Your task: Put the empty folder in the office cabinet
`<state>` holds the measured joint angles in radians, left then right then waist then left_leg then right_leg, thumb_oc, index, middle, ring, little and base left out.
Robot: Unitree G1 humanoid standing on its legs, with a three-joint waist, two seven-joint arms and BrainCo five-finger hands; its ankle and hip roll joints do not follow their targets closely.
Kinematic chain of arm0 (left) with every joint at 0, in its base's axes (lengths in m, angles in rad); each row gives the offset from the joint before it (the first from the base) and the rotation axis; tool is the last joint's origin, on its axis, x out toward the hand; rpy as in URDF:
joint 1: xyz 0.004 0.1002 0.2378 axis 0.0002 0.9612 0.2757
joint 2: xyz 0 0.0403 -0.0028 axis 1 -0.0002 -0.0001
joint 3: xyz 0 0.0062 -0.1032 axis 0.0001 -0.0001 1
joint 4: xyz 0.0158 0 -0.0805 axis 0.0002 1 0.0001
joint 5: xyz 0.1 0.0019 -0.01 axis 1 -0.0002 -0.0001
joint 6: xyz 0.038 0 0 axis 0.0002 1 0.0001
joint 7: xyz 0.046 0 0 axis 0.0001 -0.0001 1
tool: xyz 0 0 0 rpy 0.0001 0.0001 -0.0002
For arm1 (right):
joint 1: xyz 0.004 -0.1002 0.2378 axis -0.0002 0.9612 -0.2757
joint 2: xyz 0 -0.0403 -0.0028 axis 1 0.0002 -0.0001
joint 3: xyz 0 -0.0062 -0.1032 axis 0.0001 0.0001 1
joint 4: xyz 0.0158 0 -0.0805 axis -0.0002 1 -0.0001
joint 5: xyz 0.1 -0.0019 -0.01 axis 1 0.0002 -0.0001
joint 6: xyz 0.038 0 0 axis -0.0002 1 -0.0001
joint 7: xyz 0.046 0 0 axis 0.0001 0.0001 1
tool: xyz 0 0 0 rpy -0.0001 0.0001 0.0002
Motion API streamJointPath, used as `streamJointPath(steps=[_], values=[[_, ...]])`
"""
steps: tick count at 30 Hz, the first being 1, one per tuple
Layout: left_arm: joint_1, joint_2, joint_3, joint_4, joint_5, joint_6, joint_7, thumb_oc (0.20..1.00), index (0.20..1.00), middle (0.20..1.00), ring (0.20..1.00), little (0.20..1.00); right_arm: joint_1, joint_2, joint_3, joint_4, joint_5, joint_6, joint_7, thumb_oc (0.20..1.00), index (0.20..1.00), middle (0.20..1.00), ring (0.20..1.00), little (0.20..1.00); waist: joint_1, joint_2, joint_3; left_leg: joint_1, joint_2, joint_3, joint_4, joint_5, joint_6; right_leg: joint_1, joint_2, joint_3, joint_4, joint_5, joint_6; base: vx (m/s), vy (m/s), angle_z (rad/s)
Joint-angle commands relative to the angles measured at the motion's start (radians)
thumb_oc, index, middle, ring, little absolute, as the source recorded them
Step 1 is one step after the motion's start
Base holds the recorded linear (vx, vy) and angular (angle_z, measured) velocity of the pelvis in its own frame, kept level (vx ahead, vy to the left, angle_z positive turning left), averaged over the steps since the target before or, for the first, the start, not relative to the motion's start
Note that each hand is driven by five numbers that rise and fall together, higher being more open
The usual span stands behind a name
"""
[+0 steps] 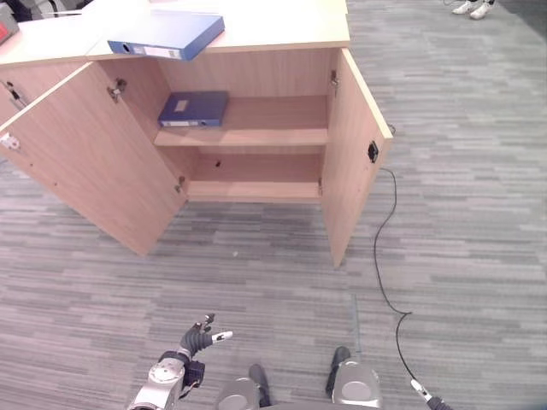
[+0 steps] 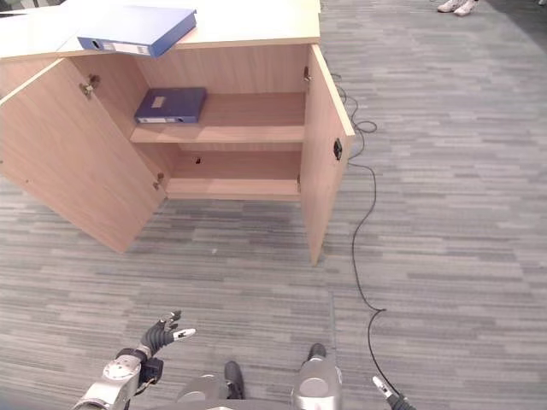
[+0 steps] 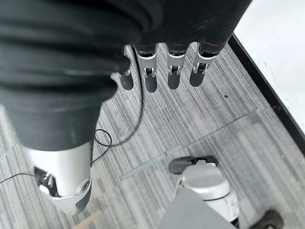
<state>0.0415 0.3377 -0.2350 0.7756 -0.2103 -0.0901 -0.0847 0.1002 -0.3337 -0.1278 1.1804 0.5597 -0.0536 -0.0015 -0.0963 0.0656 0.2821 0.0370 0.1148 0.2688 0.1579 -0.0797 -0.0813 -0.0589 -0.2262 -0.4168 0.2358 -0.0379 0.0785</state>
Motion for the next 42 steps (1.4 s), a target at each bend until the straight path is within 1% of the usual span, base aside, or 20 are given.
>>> streamJointPath(steps=[1, 2, 4, 5, 7, 13, 15, 17, 19, 20, 21, 22, 24, 25, 26, 28, 30, 33, 39, 42], values=[[-0.021, -0.004, 0.019, -0.069, -0.012, -0.040, 0.015, 1.000, 1.000, 1.000, 1.000, 1.000, -0.044, -0.042, 0.014, 0.030, -0.040, -0.005, -0.002, 1.000, 1.000, 1.000, 1.000, 1.000, 0.025, 0.000, 0.025, -0.045, 0.044, -0.059, 0.254, 0.053, -0.095, 0.056, 0.039, 0.032, -0.102, -0.041, -0.002, 0.08, 0.152, -0.70], [-0.019, -0.007, 0.031, -0.068, -0.019, -0.041, 0.020, 1.000, 1.000, 1.000, 1.000, 1.000, -0.047, -0.049, 0.018, 0.032, -0.050, -0.002, -0.001, 1.000, 1.000, 1.000, 1.000, 1.000, 0.032, -0.003, 0.022, -0.049, 0.104, -0.070, 0.190, 0.064, -0.088, 0.074, 0.025, 0.052, -0.112, -0.051, 0.012, 0.11, 0.202, -0.57], [-0.014, -0.002, 0.042, -0.069, -0.017, -0.039, 0.018, 1.000, 1.000, 1.000, 1.000, 1.000, -0.047, -0.056, 0.015, 0.028, -0.057, 0.002, -0.001, 1.000, 1.000, 1.000, 1.000, 1.000, 0.043, -0.009, 0.015, -0.039, 0.162, -0.072, 0.097, 0.086, -0.081, 0.080, 0.009, 0.069, -0.121, -0.052, 0.029, 0.15, 0.228, -0.30], [-0.009, 0.002, 0.045, -0.068, -0.012, -0.036, 0.019, 1.000, 1.000, 1.000, 1.000, 1.000, -0.045, -0.060, 0.017, 0.027, -0.060, 0.003, -0.001, 1.000, 1.000, 1.000, 1.000, 1.000, 0.055, -0.004, 0.008, -0.041, 0.187, -0.101, 0.004, 0.131, -0.082, 0.082, 0.010, 0.089, -0.117, -0.059, 0.040, 0.26, 0.333, -0.13], [-0.014, 0.005, 0.050, -0.057, -0.020, -0.032, 0.031, 1.000, 1.000, 1.000, 1.000, 1.000, -0.054, -0.080, 0.018, 0.025, -0.063, 0.000, -0.004, 1.000, 1.000, 1.000, 1.000, 1.000, 0.083, 0.028, 0.008, -0.084, 0.238, -0.265, -0.190, 0.248, -0.110, 0.069, 0.027, 0.191, -0.049, -0.112, 0.051, 0.37, 0.450, -0.03], [-0.032, 0.022, 0.061, -0.033, -0.035, -0.040, 0.044, 1.000, 1.000, 1.000, 1.000, 1.000, -0.068, -0.078, 0.024, 0.027, -0.055, 0.000, -0.001, 1.000, 1.000, 1.000, 1.000, 1.000, 0.108, 0.014, 0.017, -0.160, 0.335, -0.366, -0.216, 0.300, -0.121, 0.041, 0.007, 0.315, 0.141, -0.237, 0.071, 0.27, 0.339, -0.25], [-0.039, 0.030, 0.066, -0.028, -0.052, -0.042, 0.049, 1.000, 1.000, 1.000, 1.000, 1.000, -0.078, -0.073, 0.038, 0.025, -0.061, 0.000, 0.000, 1.000, 1.000, 1.000, 1.000, 1.000, 0.119, 0.006, 0.015, -0.185, 0.380, -0.376, -0.214, 0.321, -0.135, 0.028, -0.012, 0.350, 0.227, -0.299, 0.095, 0.42, 0.626, 0.19], [-0.048, 0.036, 0.058, -0.006, -0.047, -0.042, 0.044, 1.000, 1.000, 1.000, 1.000, 1.000, -0.085, -0.057, 0.030, 0.025, -0.066, 0.004, 0.009, 1.000, 1.000, 1.000, 1.000, 1.000, 0.125, -0.006, -0.011, -0.233, 0.402, -0.337, -0.176, 0.306, -0.158, 0.070, -0.067, 0.362, 0.200, -0.299, 0.144, 0.50, 0.793, -0.08], [-0.053, 0.046, 0.048, 0.009, -0.039, -0.043, 0.042, 1.000, 1.000, 1.000, 1.000, 1.000, -0.077, -0.040, 0.026, 0.025, -0.077, 0.005, 0.012, 1.000, 1.000, 1.000, 1.000, 1.000, 0.126, -0.028, -0.024, -0.259, 0.365, -0.345, -0.107, 0.283, -0.165, 0.114, -0.111, 0.356, 0.148, -0.239, 0.178, 0.42, 0.608, -0.27], [-0.067, 0.064, 0.033, 0.011, -0.034, -0.043, 0.036, 1.000, 1.000, 1.000, 1.000, 1.000, -0.062, -0.019, 0.020, 0.027, -0.081, 0.007, 0.019, 1.000, 1.000, 1.000, 1.000, 1.000, 0.129, -0.053, -0.034, -0.279, 0.320, -0.313, -0.059, 0.255, -0.165, 0.129, -0.148, 0.359, 0.125, -0.094, 0.183, 0.32, 0.533, 0.38], [-0.069, 0.071, 0.029, -0.003, -0.035, -0.043, 0.035, 1.000, 1.000, 1.000, 1.000, 1.000, -0.066, -0.010, 0.017, 0.025, -0.081, 0.010, 0.016, 1.000, 1.000, 1.000, 1.000, 1.000, 0.128, -0.064, -0.035, -0.277, 0.296, -0.295, -0.046, 0.232, -0.154, 0.116, -0.166, 0.362, 0.124, -0.022, 0.183, 0.34, 0.655, 0.30], [-0.065, 0.089, 0.028, -0.026, -0.034, -0.043, 0.035, 1.000, 1.000, 1.000, 1.000, 1.000, -0.078, 0.009, 0.019, 0.017, -0.068, 0.006, 0.012, 1.000, 1.000, 1.000, 1.000, 1.000, 0.130, -0.075, -0.034, -0.263, 0.260, -0.256, -0.042, 0.197, -0.120, 0.090, -0.204, 0.360, 0.149, 0.144, 0.183, 0.24, 0.566, 0.26], [-0.057, 0.105, 0.036, -0.043, -0.037, -0.043, 0.037, 1.000, 1.000, 1.000, 1.000, 1.000, -0.092, 0.017, 0.013, 0.008, -0.051, 0.003, 0.007, 1.000, 1.000, 1.000, 1.000, 1.000, 0.134, -0.071, -0.023, -0.221, 0.238, -0.211, -0.056, 0.170, -0.087, 0.056, -0.229, 0.330, 0.200, 0.226, 0.175, 0.21, 0.519, -0.21], [-0.047, 0.115, 0.040, -0.062, -0.040, -0.041, 0.033, 1.000, 1.000, 1.000, 1.000, 1.000, -0.098, 0.019, 0.012, 0.001, -0.043, -0.001, 0.005, 1.000, 1.000, 1.000, 1.000, 1.000, 0.139, -0.064, -0.018, -0.195, 0.223, -0.185, -0.065, 0.155, -0.071, 0.042, -0.249, 0.276, 0.232, 0.253, 0.171, 0.19, 0.610, -0.64], [-0.028, 0.125, 0.047, -0.083, -0.039, -0.035, 0.024, 1.000, 1.000, 1.000, 1.000, 1.000, -0.107, 0.026, 0.026, -0.013, -0.047, -0.008, 0.006, 1.000, 1.000, 1.000, 1.000, 1.000, 0.145, -0.049, -0.013, -0.151, 0.192, -0.151, -0.092, 0.133, -0.039, 0.022, -0.228, 0.201, 0.290, 0.217, 0.168, 0.25, 0.820, -0.68], [-0.029, 0.110, 0.062, -0.092, -0.043, -0.031, 0.026, 1.000, 1.000, 1.000, 1.000, 1.000, -0.122, 0.032, 0.045, -0.038, -0.023, -0.018, 0.013, 1.000, 1.000, 1.000, 1.000, 1.000, 0.123, -0.029, 0.024, -0.074, 0.107, -0.137, -0.130, 0.107, 0.005, -0.073, -0.042, 0.202, 0.306, 0.065, 0.143, 0.25, 0.685, -0.90], [-0.031, 0.107, 0.066, -0.087, -0.045, -0.030, 0.028, 1.000, 1.000, 1.000, 1.000, 1.000, -0.127, 0.033, 0.052, -0.038, -0.025, -0.019, 0.012, 1.000, 1.000, 1.000, 1.000, 1.000, 0.125, -0.028, 0.027, -0.065, 0.095, -0.134, -0.136, 0.100, 0.008, -0.075, -0.027, 0.170, 0.255, 0.050, 0.134, 0.11, 0.139, 0.00], [-0.048, 0.092, 0.072, -0.066, -0.053, -0.030, 0.038, 1.000, 1.000, 1.000, 1.000, 1.000, -0.139, 0.031, 0.069, -0.032, -0.035, -0.018, 0.007, 1.000, 1.000, 1.000, 1.000, 1.000, 0.121, -0.037, 0.040, -0.021, 0.067, -0.120, -0.154, 0.067, 0.002, -0.101, -0.024, 0.102, 0.077, 0.031, 0.117, 0.16, 0.031, 0.26], [-0.091, 0.073, 0.062, -0.048, -0.049, -0.044, 0.051, 1.000, 1.000, 1.000, 1.000, 1.000, -0.125, 0.030, 0.052, 0.018, -0.046, 0.001, 0.008, 1.000, 1.000, 1.000, 1.000, 1.000, 0.061, -0.020, 0.069, 0.025, 0.075, -0.143, -0.147, 0.010, -0.042, -0.190, -0.106, 0.180, -0.198, 0.153, 0.169, 0.22, -0.114, 0.08], [-0.091, 0.071, 0.058, -0.044, -0.041, -0.047, 0.042, 1.000, 1.000, 1.000, 1.000, 1.000, -0.101, 0.026, 0.040, 0.051, -0.080, 0.014, 0.012, 1.000, 1.000, 1.000, 1.000, 1.000, 0.045, -0.019, 0.062, 0.049, 0.075, -0.132, -0.129, -0.019, -0.058, -0.179, -0.146, 0.164, -0.242, 0.185, 0.178, 0.24, -0.149, 0.20]])
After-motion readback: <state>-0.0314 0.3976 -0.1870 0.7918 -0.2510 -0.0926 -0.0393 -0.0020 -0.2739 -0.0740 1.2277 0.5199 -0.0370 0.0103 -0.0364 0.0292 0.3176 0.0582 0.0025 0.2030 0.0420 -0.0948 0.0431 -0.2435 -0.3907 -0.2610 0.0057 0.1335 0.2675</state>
